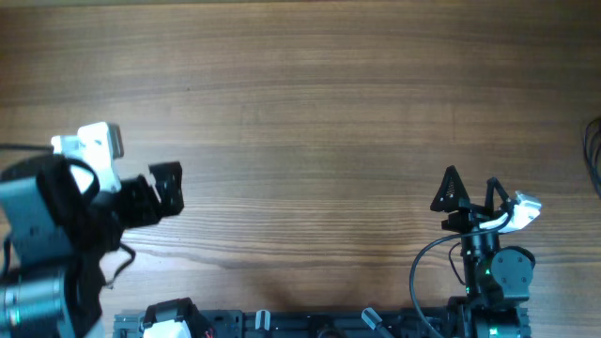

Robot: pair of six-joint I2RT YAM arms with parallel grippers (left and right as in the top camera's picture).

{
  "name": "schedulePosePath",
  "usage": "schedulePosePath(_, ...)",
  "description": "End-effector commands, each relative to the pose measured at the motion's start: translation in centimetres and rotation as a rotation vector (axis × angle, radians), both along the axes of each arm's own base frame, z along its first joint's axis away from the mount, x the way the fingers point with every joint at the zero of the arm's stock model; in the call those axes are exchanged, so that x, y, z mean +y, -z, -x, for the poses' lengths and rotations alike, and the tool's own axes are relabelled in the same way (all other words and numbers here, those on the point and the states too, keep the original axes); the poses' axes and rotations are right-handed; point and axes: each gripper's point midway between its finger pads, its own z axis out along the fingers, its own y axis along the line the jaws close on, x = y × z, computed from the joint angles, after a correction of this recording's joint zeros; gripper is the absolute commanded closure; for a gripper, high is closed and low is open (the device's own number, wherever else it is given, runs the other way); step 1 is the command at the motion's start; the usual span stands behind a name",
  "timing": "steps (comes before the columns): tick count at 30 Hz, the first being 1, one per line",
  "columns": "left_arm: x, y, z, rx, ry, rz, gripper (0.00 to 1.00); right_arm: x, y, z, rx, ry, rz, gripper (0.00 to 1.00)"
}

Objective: Untangle cables

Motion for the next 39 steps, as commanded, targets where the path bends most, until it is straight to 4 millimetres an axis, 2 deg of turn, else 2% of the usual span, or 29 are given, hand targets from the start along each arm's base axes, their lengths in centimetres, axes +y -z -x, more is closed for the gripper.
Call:
schedulePosePath(1,-0.8,-2.7,3.4,-0.144,0.004,-0.02,0.0,-0.3,-0.3,0.1,-0.017,0.018,-0.002,0.0)
schedulePosePath(3,-1.1,-3.6,5.4,-0.209,-0.008,-0.016,0.0,-0.3,-0.3,0.1,-0.017,0.018,-0.002,0.0)
schedulePosePath(5,-1.8,-4.3,8.8,-0.289,-0.038,0.012,0.0,-0.3,-0.3,0.1,-0.017,0.018,-0.002,0.0)
schedulePosePath(7,-2.3,-4.7,10.9,-0.347,-0.046,0.032,0.0,-0.3,-0.3,0.1,-0.017,0.019,-0.002,0.0)
schedulePosePath(9,-3.5,-5.5,13.1,-0.435,-0.022,0.09,0.0,-0.3,-0.3,0.1,-0.017,0.019,-0.002,0.0)
schedulePosePath(13,-4.2,-4.6,16.4,-0.49,-0.021,0.099,0.0,-0.3,-0.3,0.1,-0.017,0.019,-0.002,0.0)
schedulePosePath(15,-4.3,-3.8,16.9,-0.472,-0.038,0.124,0.0,-0.3,-0.3,0.1,-0.017,0.018,-0.002,0.0)
schedulePosePath(17,-3.8,-2.0,16.0,-0.417,-0.078,0.126,0.0,-0.3,-0.3,0.1,-0.017,0.019,-0.002,0.0)
schedulePosePath(20,-3.8,-0.5,12.0,-0.41,-0.052,0.156,0.0,-0.3,-0.3,0.1,-0.017,0.018,-0.002,0.0)
schedulePosePath(23,-6.0,2.0,6.9,-0.429,0.132,0.266,0.0,-0.3,-0.3,0.1,-0.017,0.019,-0.002,0.0)
schedulePosePath(26,-7.8,2.4,3.3,-0.562,0.306,0.354,0.0,-0.3,-0.3,0.1,-0.017,0.019,-0.002,0.0)
schedulePosePath(28,-7.4,4.0,1.0,-0.596,0.27,0.452,0.0,-0.3,-0.3,0.1,-0.017,0.019,-0.002,0.0)
schedulePosePath(30,-7.0,4.9,-0.1,-0.639,0.255,0.477,0.0,-0.3,-0.3,0.1,-0.017,0.018,-0.002,0.0)
schedulePosePath(33,-5.0,7.3,-1.9,-0.654,0.092,0.518,0.0,-0.3,-0.3,0.1,-0.017,0.018,-0.002,0.0)
schedulePosePath(36,-2.8,8.9,-2.8,-0.681,-0.089,0.487,0.0,-0.3,-0.3,0.1,-0.017,0.019,-0.002,0.0)
schedulePosePath(39,-0.4,9.5,-3.1,-0.722,-0.243,0.43,0.0,-0.3,-0.3,0.1,-0.017,0.019,-0.002,0.0)
